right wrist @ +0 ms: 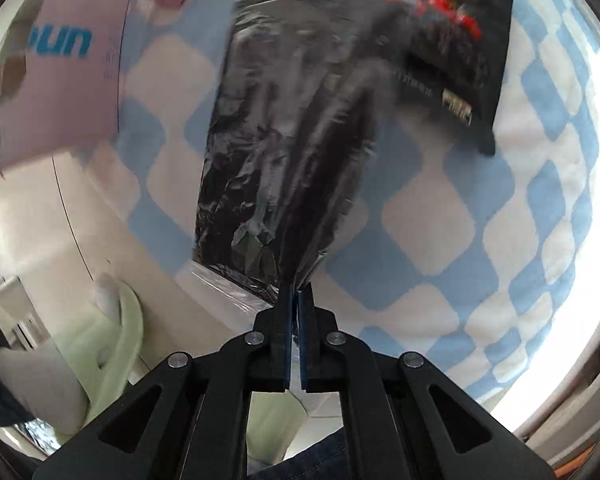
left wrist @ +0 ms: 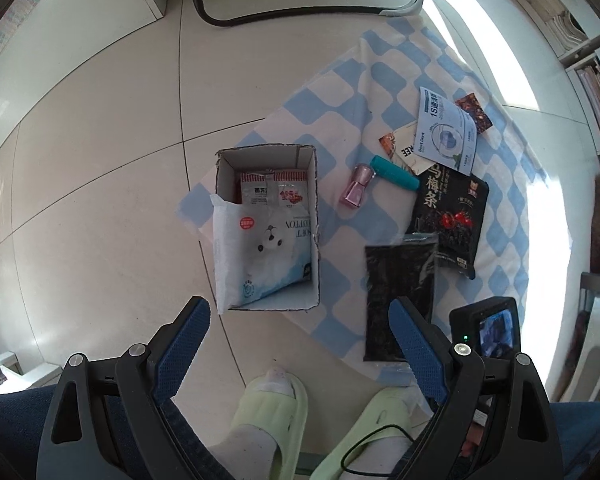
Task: Organize objects
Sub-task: 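Grasp the black plastic-wrapped pack with the right gripper and lift it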
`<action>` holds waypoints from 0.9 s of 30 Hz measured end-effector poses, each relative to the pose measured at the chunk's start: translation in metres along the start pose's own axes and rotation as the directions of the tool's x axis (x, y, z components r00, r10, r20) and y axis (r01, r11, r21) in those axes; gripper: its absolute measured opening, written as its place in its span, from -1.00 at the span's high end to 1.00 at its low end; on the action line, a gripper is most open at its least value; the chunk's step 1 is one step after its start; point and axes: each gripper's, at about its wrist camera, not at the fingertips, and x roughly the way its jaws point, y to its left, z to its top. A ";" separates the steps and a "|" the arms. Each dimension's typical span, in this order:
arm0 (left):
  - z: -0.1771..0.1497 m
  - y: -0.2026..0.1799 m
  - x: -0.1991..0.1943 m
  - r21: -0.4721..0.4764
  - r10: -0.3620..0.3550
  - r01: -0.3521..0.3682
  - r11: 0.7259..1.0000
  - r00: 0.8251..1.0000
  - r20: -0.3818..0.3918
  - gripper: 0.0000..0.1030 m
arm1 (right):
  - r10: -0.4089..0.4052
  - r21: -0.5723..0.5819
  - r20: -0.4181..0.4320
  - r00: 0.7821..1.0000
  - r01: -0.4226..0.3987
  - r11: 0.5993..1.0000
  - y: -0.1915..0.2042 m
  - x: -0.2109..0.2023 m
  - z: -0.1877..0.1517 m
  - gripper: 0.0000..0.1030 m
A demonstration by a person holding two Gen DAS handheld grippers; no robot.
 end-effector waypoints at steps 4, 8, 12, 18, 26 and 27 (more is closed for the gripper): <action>-0.002 0.000 -0.001 0.006 -0.007 0.007 1.000 1.000 -0.001 -0.76 | 0.103 0.204 0.026 0.994 -0.106 0.973 -0.034 0.006 -0.009 0.36; -0.001 0.005 -0.002 -0.012 -0.008 0.008 1.000 1.000 -0.007 -0.76 | 0.154 0.320 0.157 0.976 -0.198 0.927 -0.047 -0.006 -0.002 -0.99; 0.000 0.015 0.001 -0.043 0.003 -0.004 0.999 1.000 -0.024 -0.76 | 0.065 0.160 0.138 0.988 -0.087 0.983 -0.010 0.001 0.024 -0.99; 0.005 0.034 0.006 -0.085 0.020 -0.026 0.996 0.998 -0.060 -0.76 | -0.148 -0.110 0.084 0.985 0.157 0.981 0.054 0.045 0.050 -0.99; 0.011 0.042 0.024 -0.110 0.009 -0.021 0.994 0.994 -0.106 -0.76 | -0.118 -0.044 0.034 0.992 0.119 0.992 0.043 0.059 0.065 -0.99; 0.012 0.042 0.025 -0.110 -0.001 -0.011 0.994 0.994 -0.107 -0.76 | -0.138 -0.058 0.039 0.990 0.140 0.988 0.043 0.057 0.064 -0.86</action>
